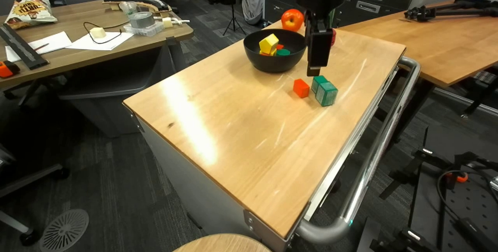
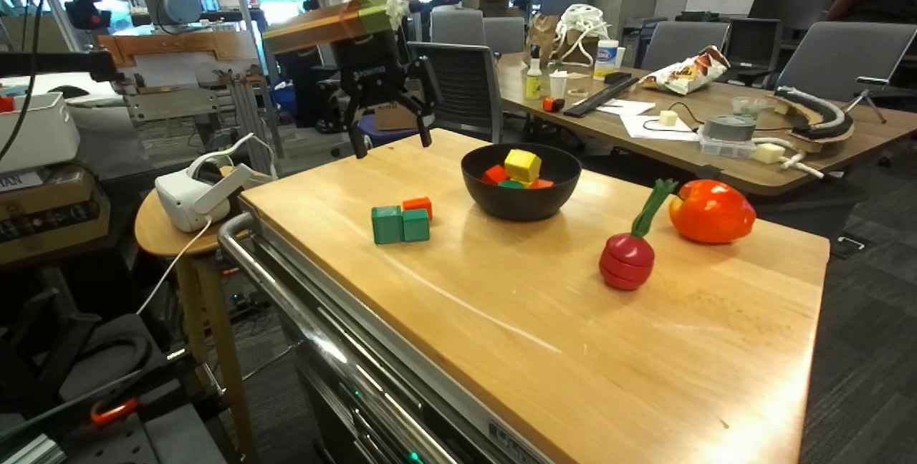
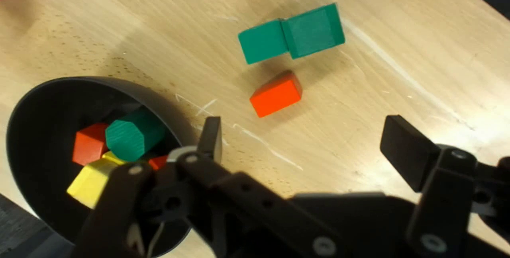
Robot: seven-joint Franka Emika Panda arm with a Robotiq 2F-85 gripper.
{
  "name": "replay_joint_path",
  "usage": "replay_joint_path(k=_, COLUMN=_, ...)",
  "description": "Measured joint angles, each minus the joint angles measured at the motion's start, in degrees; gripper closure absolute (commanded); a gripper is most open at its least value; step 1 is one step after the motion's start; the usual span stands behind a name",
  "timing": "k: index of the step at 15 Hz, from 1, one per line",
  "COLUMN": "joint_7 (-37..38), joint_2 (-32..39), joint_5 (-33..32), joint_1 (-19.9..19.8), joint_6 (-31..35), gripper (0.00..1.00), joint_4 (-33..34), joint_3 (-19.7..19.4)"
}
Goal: Move the apple to the top right corner of the countertop, place all the blocks inside the black bowl, put the radish in the bowl
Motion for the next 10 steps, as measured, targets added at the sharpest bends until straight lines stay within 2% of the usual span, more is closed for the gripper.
replay_joint_path(k=3, joint_7=0.0, joint_2=0.31, joint_5=0.0, joint_1=0.0, joint_6=0.0, gripper=0.0, joint_4=0.32, joint_3=-0.01)
replay_joint_path(k=8, joint_7=1.28, joint_2=1.65, joint_5=-0.1, joint_1=0.0, joint_6=-5.05, gripper=0.0, joint_4=-0.11, joint_3=-0.01)
replay_joint_path(k=10, joint_7=1.28, joint_2=2.26, joint_5=-0.05, joint_1=-0.01, joint_6=-5.01, gripper=0.0, joint_4=-1.05, joint_3=-0.21)
